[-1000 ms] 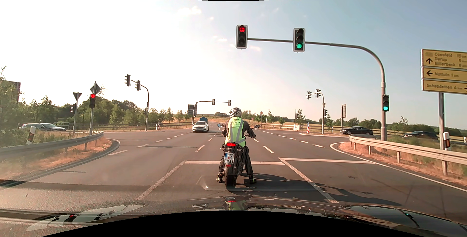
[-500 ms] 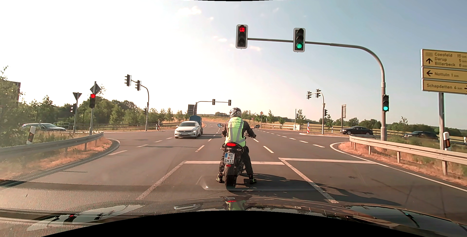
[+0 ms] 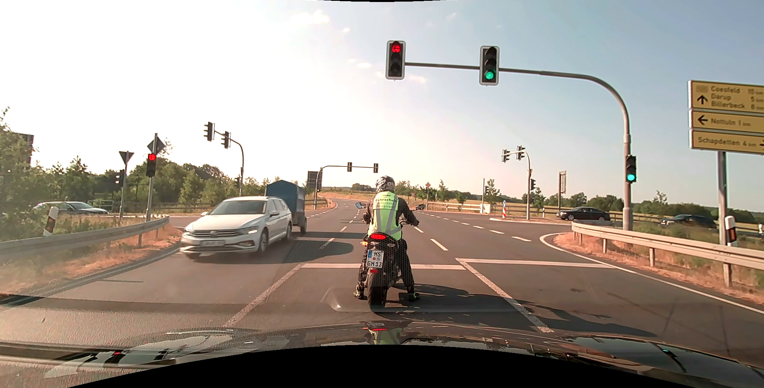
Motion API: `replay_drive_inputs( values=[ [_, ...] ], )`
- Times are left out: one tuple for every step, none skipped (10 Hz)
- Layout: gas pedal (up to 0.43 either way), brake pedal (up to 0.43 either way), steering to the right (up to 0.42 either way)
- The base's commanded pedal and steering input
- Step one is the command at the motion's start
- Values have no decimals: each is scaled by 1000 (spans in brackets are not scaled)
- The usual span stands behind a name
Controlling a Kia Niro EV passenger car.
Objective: Follow the waypoints while adhering to traffic rules and regulations
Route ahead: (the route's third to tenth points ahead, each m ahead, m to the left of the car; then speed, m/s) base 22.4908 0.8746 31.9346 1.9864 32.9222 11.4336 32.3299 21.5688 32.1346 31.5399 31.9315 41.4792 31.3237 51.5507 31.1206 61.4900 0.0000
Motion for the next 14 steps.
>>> replay_drive_inputs(
  values=[
    [0,0,-15],
    [0,0,-15],
    [0,0,-15],
    [0,0,-15],
    [0,0,-16],
    [0,0,-15],
    [0,0,-15],
    [0,0,-15],
    [0,0,-16],
    [0,0,-15],
    [0,0,-15],
    [0,0,-15],
    [0,0,-15],
    [0,0,-16]
  ],
)
